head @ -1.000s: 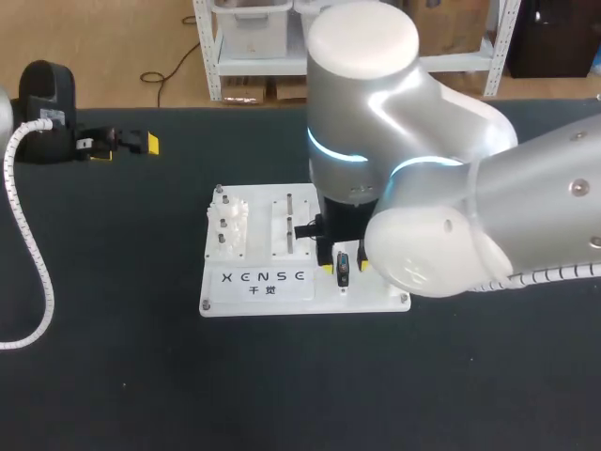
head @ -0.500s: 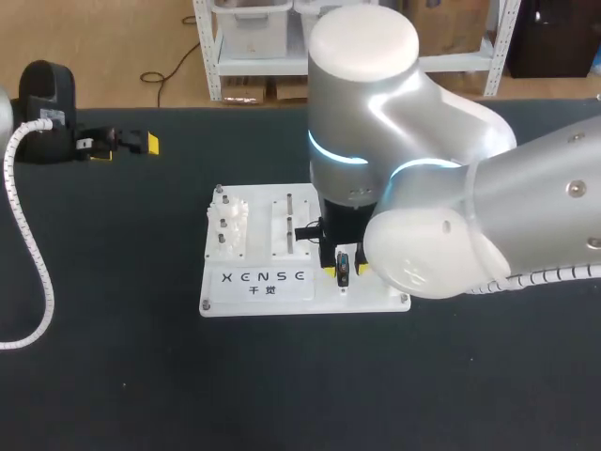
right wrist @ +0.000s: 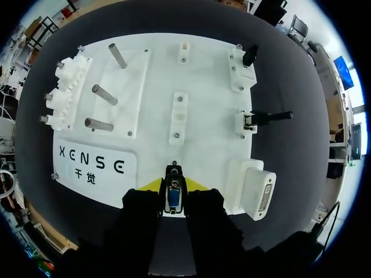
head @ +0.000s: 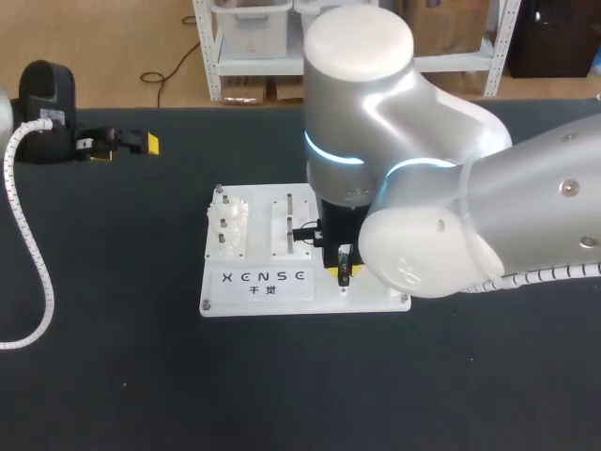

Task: Insert the USB connector, Ethernet cable, and multi-pin plug into their matching sockets one by one.

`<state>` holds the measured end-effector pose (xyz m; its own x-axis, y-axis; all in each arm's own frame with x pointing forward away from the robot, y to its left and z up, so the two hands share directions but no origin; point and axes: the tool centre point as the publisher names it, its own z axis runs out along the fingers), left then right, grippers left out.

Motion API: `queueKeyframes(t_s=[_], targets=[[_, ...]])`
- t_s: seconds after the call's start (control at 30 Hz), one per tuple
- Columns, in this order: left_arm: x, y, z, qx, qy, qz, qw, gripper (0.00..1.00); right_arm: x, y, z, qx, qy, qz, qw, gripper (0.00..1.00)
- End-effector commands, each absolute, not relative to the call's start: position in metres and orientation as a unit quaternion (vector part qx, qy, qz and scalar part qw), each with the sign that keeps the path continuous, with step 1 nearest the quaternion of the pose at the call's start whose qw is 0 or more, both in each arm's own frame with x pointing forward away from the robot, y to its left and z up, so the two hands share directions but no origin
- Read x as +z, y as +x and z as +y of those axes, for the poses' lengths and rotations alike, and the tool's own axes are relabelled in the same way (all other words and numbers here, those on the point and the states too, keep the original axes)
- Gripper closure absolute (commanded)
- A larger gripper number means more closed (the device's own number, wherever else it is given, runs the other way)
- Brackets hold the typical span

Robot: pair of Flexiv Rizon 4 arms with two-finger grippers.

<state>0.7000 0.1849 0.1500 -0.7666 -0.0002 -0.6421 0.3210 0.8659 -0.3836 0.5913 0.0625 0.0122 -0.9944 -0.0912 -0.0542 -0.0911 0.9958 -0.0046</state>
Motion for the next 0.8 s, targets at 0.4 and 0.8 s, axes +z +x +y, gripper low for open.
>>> queueKeyframes(t_s=[0.4,0.8], targets=[[0.15,0.7,0.185,-0.243,0.088,0.908,0.33,0.0,0.026,0.593,0.058,-0.004,-0.047,0.998,0.047,1.0],[0.15,0.7,0.185,-0.243,0.088,0.908,0.33,0.0,0.051,0.591,0.054,-0.004,-0.05,0.996,0.077,1.0]])
